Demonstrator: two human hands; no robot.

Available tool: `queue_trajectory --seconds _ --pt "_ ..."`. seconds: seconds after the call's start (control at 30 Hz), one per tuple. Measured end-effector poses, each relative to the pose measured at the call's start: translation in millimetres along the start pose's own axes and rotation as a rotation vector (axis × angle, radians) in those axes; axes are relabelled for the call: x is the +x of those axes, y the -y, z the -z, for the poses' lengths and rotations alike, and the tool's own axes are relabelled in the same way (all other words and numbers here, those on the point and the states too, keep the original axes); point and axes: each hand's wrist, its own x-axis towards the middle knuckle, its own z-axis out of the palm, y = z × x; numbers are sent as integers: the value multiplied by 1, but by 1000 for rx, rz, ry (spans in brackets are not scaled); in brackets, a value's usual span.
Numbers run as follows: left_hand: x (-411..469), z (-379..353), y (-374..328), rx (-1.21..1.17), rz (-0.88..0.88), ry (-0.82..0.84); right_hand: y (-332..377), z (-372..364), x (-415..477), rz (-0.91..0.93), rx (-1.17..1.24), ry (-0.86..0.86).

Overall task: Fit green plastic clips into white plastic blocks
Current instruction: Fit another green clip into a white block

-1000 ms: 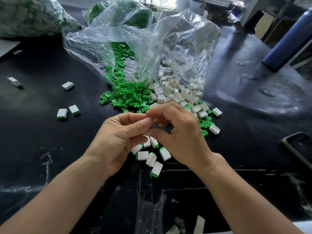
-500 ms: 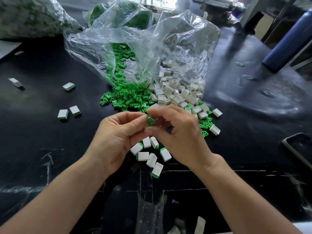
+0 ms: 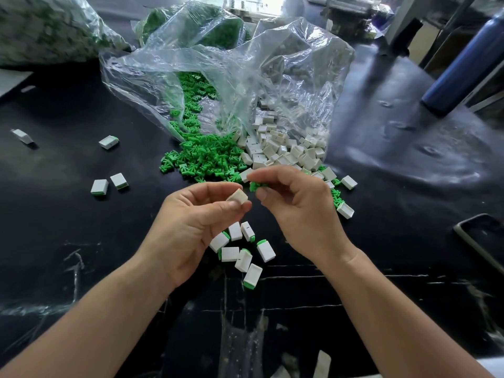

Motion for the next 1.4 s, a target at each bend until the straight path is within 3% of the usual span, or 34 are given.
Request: queue_trajectory --seconds 0.43,1.2,1.4 --pt "-2 1 0 93 -47 39 7 6 0 -29 184 9" --pt "-2 -1 2 164 -112 11 6 7 1 -56 50 137" --pt "-3 -2 5 197 -113 31 6 7 2 -112 150 56"
